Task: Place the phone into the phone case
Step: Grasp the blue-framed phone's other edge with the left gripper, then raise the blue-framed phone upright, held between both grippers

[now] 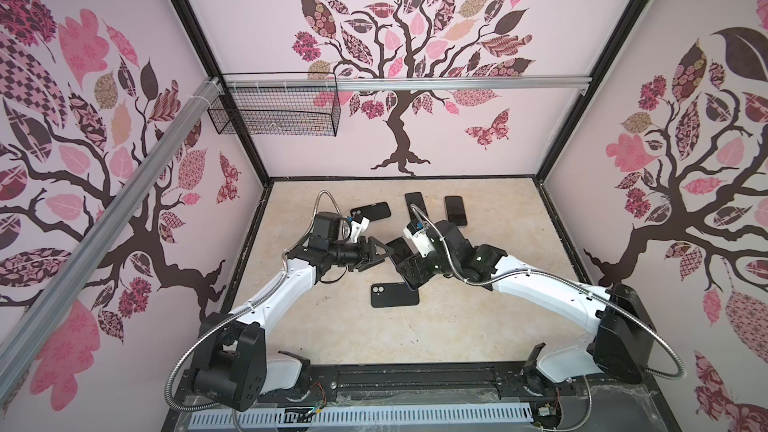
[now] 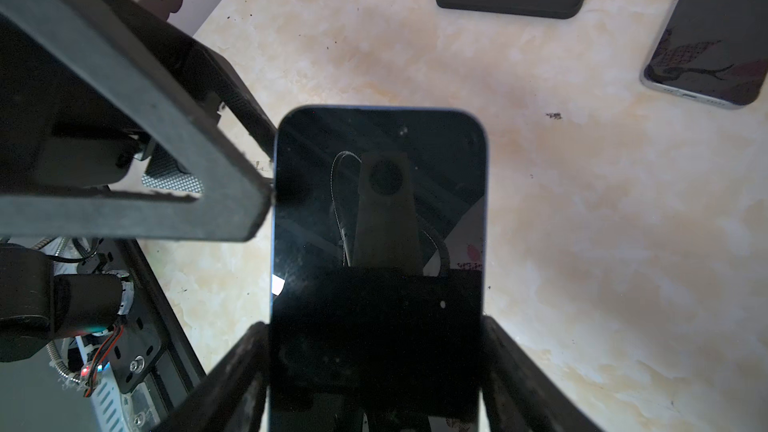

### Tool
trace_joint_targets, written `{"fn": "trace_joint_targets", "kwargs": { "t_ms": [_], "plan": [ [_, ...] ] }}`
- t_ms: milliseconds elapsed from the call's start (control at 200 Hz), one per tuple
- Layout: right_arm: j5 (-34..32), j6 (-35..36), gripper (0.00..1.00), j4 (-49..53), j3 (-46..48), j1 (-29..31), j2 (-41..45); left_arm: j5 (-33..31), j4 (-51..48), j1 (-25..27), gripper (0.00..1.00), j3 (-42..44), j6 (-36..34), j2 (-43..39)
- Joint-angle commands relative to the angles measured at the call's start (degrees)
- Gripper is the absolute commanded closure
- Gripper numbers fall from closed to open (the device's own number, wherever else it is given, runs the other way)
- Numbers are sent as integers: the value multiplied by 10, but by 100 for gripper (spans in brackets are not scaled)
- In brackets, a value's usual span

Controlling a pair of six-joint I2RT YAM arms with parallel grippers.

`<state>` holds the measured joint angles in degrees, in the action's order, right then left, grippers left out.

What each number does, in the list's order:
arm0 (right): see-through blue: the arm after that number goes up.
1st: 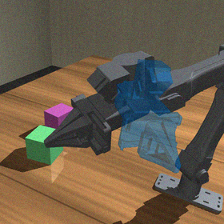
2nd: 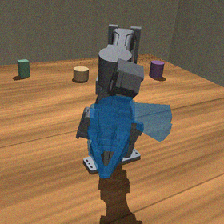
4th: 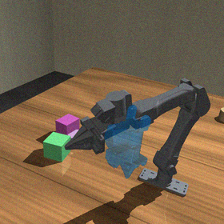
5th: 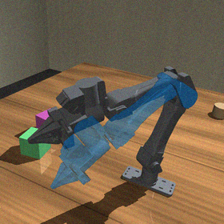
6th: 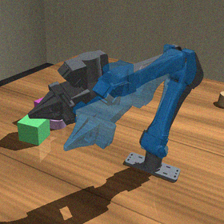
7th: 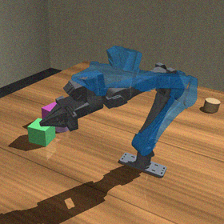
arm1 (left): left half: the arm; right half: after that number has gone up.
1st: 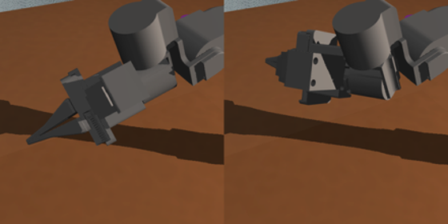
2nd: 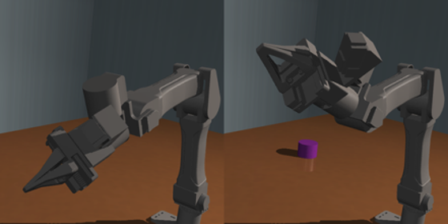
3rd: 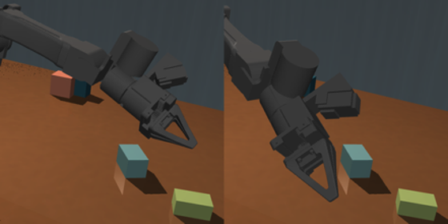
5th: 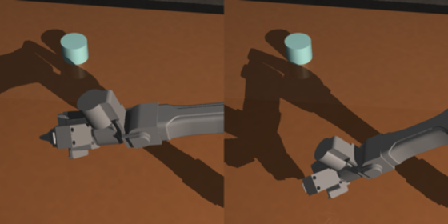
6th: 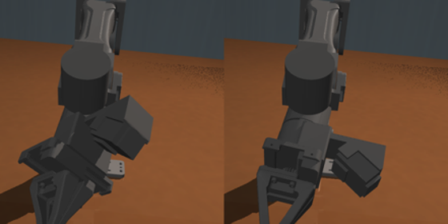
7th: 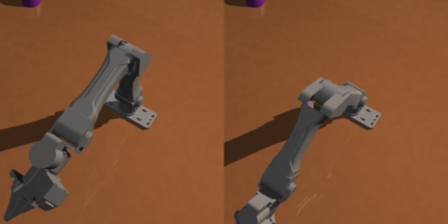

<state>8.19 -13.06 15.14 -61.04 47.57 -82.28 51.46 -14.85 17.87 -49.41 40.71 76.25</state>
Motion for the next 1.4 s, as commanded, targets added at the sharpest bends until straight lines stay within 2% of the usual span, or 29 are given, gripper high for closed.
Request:
{"fn": "trace_joint_targets", "kwargs": {
  "t_ms": [0, 105, 340, 645, 740, 800, 950, 1195, 1285, 1390],
  "plan": [
    [3, 9, 73, -21, -2, 8, 32, 17, 24, -4, 51, -33, 8, 3],
    [0, 13, 73, -19, -3, 13, 33, 21, 26, -4, 59, -33, 14, 5],
    [-6, 22, 73, -13, -3, 23, 34, 25, 26, -3, 70, -31, 20, 7],
    [-17, 32, 71, -5, 2, 25, 41, 33, 28, -4, 91, -27, 27, 11],
    [-18, 36, 61, 11, 5, 25, 46, 35, 35, -4, 96, -25, 30, 12],
    [-26, 37, 43, 19, 13, 26, 59, 36, 42, -4, 100, -20, 34, 10],
    [-47, 36, 1, 31, 43, 25, 119, 38, 57, -4, 100, -8, 28, 0],
    [-77, -1, 0, 49, 82, 21, 217, 4, 117, -4, 100, 26, 28, -42],
    [-61, -32, 0, 35, 100, 11, 239, -28, 156, -4, 100, 49, 39, -68],
    [-6, -90, 0, -9, 130, -19, 258, -57, 215, -4, 100, 79, 63, -99]
  ]
}}
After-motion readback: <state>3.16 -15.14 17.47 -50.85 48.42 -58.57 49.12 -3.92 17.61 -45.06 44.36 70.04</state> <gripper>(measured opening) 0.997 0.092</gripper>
